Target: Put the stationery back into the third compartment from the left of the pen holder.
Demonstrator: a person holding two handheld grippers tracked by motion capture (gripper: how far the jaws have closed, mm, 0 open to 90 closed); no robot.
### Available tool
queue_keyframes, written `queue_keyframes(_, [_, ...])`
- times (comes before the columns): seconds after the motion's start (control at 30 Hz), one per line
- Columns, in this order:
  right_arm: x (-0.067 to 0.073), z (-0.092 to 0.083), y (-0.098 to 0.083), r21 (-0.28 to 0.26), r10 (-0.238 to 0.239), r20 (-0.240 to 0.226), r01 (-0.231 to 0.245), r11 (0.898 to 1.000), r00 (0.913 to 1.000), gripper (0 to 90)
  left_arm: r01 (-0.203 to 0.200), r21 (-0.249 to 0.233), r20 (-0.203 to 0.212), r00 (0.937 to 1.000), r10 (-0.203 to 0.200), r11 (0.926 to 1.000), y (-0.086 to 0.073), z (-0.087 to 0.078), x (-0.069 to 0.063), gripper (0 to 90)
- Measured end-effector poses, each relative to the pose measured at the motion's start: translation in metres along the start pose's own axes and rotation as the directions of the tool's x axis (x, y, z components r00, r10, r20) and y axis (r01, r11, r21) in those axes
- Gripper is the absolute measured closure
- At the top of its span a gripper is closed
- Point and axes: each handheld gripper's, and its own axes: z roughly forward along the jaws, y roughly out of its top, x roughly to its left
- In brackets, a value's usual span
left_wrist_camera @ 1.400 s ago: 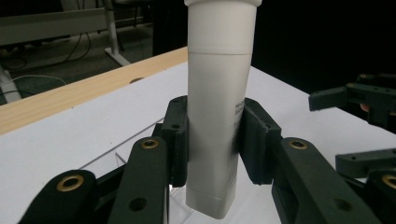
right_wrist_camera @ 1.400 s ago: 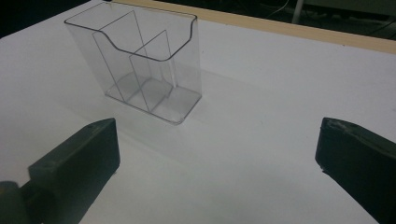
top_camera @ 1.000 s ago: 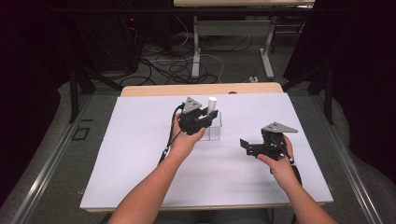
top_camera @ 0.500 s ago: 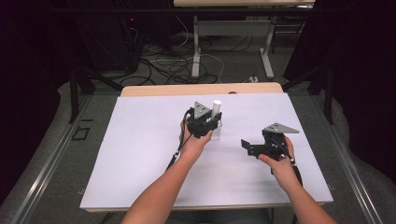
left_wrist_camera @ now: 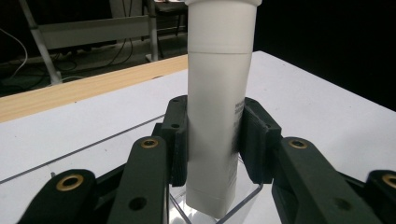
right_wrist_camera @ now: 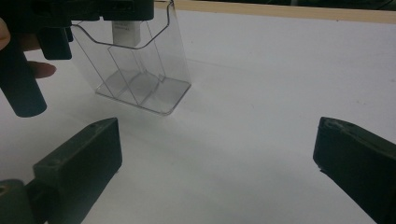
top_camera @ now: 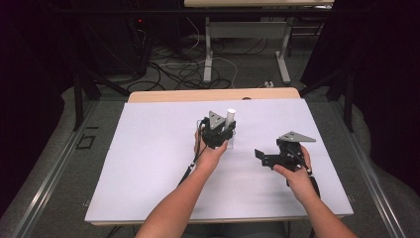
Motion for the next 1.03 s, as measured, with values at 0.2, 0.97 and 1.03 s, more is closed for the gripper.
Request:
queue_keyframes(0.2, [0.002, 0.001, 0.000, 0.007, -0.003, -0.006, 0.003, 1.000, 1.0000, 1.3, -0.015, 0.011, 0.000, 0.9999, 0.015, 0.9998, -0.003, 0.004, 0.000, 66.6])
queue_keyframes(0.97, [0.002, 0.000, 0.000, 0.001, 0.003, -0.003, -0.003, 1.000, 1.0000, 1.9, -0.017, -0.010, 0.029, 0.9994, 0.017, 0.9998, 0.012, -0.068, 0.013, 29.4])
queue_keyframes(1.03, [0.001, 0.000, 0.000, 0.002, 0.005, 0.000, -0.005, 1.000, 1.0000, 1.9, 0.015, -0.006, 0.020, 0.9997, -0.014, 0.9999, 0.013, -0.079, 0.020, 26.7])
